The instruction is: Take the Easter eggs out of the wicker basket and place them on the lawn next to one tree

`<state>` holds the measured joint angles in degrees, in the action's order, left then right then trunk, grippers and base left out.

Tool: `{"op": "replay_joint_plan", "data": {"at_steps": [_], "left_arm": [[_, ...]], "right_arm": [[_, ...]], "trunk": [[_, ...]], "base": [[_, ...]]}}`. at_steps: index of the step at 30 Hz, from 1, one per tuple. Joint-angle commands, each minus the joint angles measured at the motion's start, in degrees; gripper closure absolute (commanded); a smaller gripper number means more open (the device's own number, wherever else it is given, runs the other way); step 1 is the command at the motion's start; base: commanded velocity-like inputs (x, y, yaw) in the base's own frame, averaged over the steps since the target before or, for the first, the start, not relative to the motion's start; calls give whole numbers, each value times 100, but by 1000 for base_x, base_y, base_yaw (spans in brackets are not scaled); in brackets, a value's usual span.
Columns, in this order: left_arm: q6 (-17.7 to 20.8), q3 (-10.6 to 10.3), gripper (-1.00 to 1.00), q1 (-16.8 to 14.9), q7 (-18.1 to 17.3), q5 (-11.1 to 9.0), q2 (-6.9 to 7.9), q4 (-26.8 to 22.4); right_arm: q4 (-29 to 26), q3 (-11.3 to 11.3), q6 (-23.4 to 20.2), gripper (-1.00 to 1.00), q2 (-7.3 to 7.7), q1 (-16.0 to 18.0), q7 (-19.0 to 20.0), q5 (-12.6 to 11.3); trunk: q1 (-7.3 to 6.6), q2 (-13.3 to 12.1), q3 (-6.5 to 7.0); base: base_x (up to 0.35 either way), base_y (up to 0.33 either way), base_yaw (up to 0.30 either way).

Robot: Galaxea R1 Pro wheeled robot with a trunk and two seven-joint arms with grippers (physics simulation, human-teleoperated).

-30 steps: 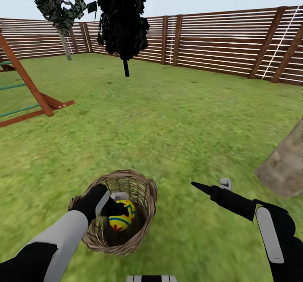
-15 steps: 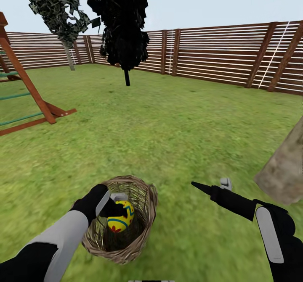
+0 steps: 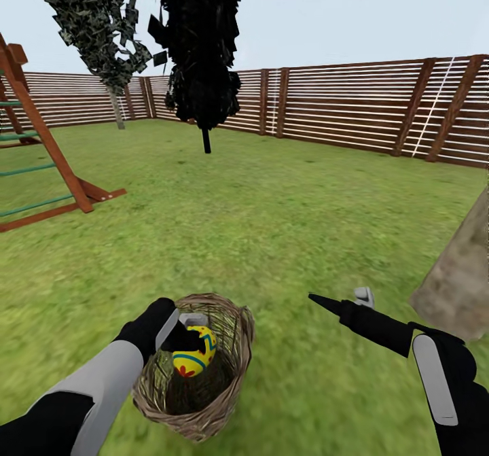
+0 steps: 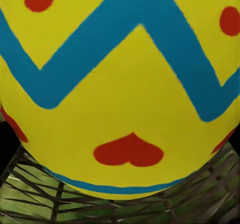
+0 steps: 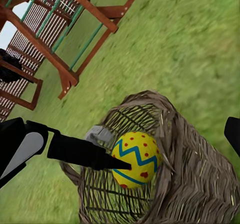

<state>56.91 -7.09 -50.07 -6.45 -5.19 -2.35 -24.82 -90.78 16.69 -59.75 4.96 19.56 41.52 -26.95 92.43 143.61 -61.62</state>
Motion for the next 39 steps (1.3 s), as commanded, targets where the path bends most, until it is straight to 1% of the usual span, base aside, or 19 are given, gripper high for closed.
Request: {"op": "replay_joint_plan", "data": {"at_steps": [1, 9, 12, 14, 21, 29, 39], "left_arm": [[21, -44, 100, -2, 21, -45, 6, -6], [117, -55, 100, -2, 42, -35, 6, -6], [271, -56, 100, -2, 91, -35, 6, -6], [309, -50, 100, -2, 152, -38, 3, -6], [309, -49, 100, -2, 187, -35, -2, -6], [309, -129, 100, -2, 208, -35, -3, -6], [309, -152, 100, -2, 214, -35, -6, -6]], "right_arm": [[-1, 2, -25, -100, -2, 4, 40, 32], [-1, -23, -25, -100, -4, 4, 40, 33], [-1, -27, -25, -100, -4, 11, 40, 33], [-1, -30, -25, -100, -4, 12, 40, 32], [-1, -29, -25, -100, -4, 13, 40, 32], [-1, -37, -25, -100, -4, 22, 24, 40], [-1, -43, -25, -100, -4, 22, 28, 40]], "trunk": [[-3, 0, 18], [-24, -10, 195], [-32, -14, 261], [-37, -17, 306], [-55, -26, 461], [-76, -37, 638], [-295, -437, 818]], "base": [[0, 0, 0], [0, 0, 0], [0, 0, 0], [0, 0, 0], [0, 0, 0], [0, 0, 0], [0, 0, 0]]}}
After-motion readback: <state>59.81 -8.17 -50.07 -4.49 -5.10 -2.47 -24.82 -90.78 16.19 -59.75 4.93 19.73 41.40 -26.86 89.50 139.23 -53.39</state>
